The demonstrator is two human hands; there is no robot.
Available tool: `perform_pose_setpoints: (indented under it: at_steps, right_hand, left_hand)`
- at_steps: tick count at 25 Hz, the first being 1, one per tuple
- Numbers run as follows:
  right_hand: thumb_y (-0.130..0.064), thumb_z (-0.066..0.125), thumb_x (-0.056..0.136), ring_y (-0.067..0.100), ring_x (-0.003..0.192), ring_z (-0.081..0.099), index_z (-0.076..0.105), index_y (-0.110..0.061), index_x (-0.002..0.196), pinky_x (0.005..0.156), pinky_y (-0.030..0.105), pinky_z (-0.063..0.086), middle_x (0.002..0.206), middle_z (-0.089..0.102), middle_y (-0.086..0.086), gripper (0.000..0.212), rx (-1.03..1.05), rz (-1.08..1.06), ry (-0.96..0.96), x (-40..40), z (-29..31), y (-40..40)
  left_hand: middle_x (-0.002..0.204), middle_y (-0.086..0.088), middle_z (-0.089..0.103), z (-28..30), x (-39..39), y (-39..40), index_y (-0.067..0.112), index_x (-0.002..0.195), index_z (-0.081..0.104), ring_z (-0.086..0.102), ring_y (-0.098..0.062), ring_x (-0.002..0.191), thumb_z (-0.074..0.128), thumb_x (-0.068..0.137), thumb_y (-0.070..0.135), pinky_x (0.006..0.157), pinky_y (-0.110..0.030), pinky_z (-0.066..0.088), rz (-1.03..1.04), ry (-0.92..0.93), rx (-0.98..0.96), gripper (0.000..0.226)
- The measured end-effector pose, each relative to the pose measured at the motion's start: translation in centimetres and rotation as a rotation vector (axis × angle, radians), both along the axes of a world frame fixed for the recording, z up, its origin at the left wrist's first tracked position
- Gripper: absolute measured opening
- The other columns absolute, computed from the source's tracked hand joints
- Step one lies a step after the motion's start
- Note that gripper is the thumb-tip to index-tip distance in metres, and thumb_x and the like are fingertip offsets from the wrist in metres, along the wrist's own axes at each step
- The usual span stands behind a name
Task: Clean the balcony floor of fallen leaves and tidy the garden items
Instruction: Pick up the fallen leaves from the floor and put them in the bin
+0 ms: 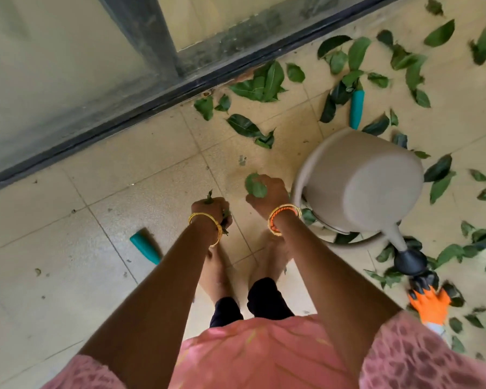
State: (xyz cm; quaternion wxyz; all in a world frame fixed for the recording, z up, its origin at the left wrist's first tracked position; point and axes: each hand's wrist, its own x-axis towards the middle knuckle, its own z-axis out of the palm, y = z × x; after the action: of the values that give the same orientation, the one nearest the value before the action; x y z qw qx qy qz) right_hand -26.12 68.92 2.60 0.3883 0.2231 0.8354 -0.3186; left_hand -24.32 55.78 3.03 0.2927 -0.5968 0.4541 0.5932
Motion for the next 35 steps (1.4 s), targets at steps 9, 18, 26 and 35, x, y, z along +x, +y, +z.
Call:
perform_pose_setpoints:
  at_steps: [9,18,26,35]
  right_hand:
    - [-0.052,0.061,0.082,0.043,0.13,0.035,0.01,-0.014,0.148,0.096,0.055,0.045,0.147,0.026,0.022,0.091,0.4,-0.038,-0.058,4.2,-8.9,0.5]
    - [-0.02,0.068,0.083,0.036,0.104,0.053,0.056,-0.008,0.118,0.088,0.043,0.051,0.116,0.046,0.021,0.039,0.232,-0.499,0.179,3.3,-9.1,-1.7]
    - [0.001,0.063,0.081,0.022,0.087,0.064,0.07,-0.005,0.092,0.077,0.021,0.048,0.094,0.069,0.011,0.013,0.073,-0.658,0.134,2.2,-7.5,-0.8]
    - [0.006,0.061,0.081,0.012,0.069,0.063,0.061,-0.021,0.106,0.061,0.016,0.053,0.073,0.065,0.0,0.037,-0.348,-0.509,0.025,1.0,2.5,-0.3]
  left_hand:
    - [0.063,-0.002,0.05,-3.5,-1.1,-1.4,0.006,0.087,0.062,0.03,-0.006,0.026,0.072,0.083,0.029,0.033,-0.01,0.026,-0.327,-0.045,0.016,0.026]
    - [0.061,-0.002,0.048,-3.5,-0.4,-0.8,0.007,0.08,0.061,0.033,-0.006,0.027,0.071,0.085,0.028,0.033,-0.012,0.028,-0.385,-0.093,-0.006,0.023]
    - [0.059,0.001,0.047,-2.8,-2.2,0.0,0.01,0.08,0.061,0.032,-0.007,0.03,0.07,0.083,0.041,0.035,-0.013,0.026,-0.417,-0.073,-0.011,0.032]
    - [0.058,0.0,0.045,3.3,-2.2,3.1,0.016,0.09,0.055,0.043,-0.018,0.052,0.059,0.083,0.06,0.048,-0.022,0.035,-0.776,0.052,-0.104,0.045]
